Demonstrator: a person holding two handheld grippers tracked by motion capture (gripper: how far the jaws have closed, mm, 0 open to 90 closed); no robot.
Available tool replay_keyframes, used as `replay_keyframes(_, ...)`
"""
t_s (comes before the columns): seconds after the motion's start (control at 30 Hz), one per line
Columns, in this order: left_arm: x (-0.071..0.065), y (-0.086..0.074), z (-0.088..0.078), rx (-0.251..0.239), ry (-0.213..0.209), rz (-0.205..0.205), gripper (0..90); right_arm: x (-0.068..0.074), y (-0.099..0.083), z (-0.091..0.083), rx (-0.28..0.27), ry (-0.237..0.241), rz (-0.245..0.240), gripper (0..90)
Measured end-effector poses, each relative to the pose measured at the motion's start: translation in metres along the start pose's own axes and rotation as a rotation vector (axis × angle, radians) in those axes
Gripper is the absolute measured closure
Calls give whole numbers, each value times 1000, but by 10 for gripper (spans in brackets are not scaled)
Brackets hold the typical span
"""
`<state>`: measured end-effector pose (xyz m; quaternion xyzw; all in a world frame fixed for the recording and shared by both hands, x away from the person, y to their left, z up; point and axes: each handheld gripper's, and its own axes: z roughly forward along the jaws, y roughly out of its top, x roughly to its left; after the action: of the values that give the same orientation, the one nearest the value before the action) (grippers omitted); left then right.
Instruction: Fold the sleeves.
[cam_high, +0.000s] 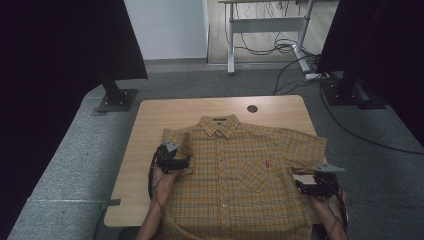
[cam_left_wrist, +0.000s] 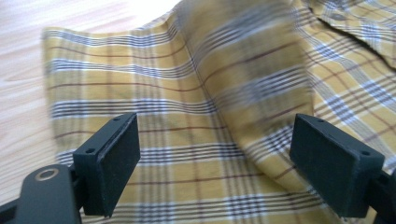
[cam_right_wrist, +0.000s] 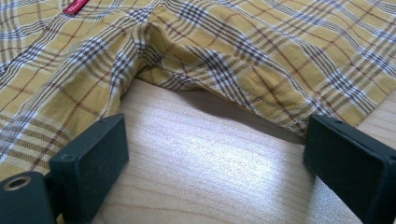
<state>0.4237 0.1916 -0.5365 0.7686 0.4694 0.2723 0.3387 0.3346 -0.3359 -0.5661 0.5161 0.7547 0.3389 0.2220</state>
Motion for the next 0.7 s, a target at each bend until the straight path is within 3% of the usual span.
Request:
replay_keyframes(0.1, -1, 0, 2, 11, -8, 8, 160, 0, 0, 0, 0, 1, -1, 62)
replay_keyframes(0.27, 4, -2, -2, 17, -24, -17, 158, 0, 0, 0, 0, 2, -2, 62)
replay_keyframes(0.4, 15, -5, -13, 35, -71, -49, 157, 0, 0, 0, 0, 4, -3, 62)
replay_keyframes(0.6, 29, -13, -29, 44, -87, -85, 154, 0, 0, 0, 0, 6, -5, 62)
replay_keyframes(0.7, 37, -25, -43, 61, -95, -107, 154, 0, 0, 0, 0, 7, -6, 62)
